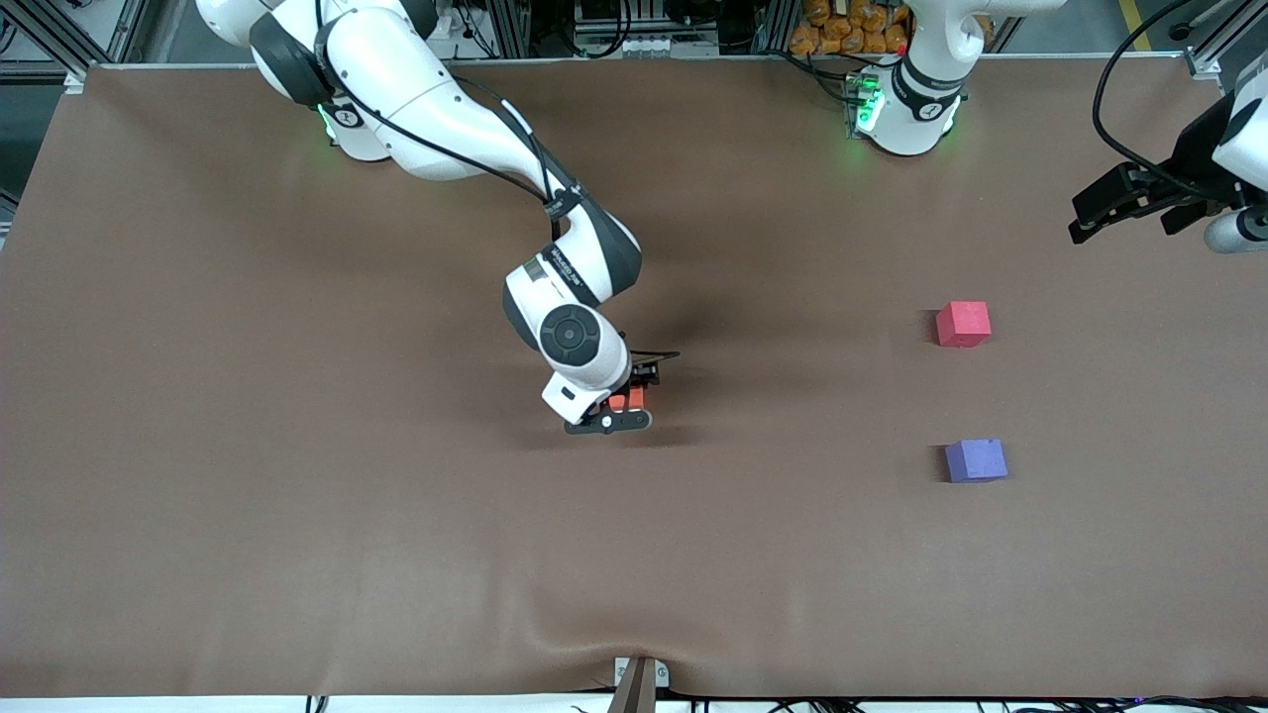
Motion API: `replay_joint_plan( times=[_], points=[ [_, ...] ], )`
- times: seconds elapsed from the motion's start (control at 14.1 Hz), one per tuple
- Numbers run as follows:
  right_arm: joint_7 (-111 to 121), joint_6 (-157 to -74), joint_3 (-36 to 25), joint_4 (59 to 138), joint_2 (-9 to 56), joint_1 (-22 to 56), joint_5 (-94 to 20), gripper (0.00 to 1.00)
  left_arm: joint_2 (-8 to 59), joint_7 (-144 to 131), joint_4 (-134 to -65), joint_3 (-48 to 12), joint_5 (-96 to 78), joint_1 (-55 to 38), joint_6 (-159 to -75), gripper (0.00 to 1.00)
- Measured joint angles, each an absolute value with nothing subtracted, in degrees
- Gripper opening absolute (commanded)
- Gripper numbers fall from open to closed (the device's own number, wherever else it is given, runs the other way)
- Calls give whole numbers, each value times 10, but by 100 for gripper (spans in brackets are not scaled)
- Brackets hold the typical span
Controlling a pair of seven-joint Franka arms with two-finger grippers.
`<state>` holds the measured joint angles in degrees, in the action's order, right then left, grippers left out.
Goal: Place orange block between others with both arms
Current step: 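Carry the orange cube with the right gripper toward the table middle, then lower the orange cube and open the right gripper to release it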
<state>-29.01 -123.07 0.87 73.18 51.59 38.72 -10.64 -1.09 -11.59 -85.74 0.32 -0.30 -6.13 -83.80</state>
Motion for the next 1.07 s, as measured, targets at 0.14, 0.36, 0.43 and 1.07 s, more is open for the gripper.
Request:
replay_joint_plan(
  times=[0.14,0.36,0.43,1.07],
  points=[
    [-290,-1231,9,732,516,389,-101,100,-11,-116,-857,3,-3,-61,-838,100],
    [-290,-1225,3,724,514,388,-101,100,-11,-116,-857,3,-3,-61,-838,100],
    [-290,-1210,0,719,512,388,-100,100,-11,-116,-858,3,-3,-62,-838,100],
    [-238,-1054,-28,703,413,299,-101,100,-1,-116,-861,-4,-4,-71,-839,100]
  ],
)
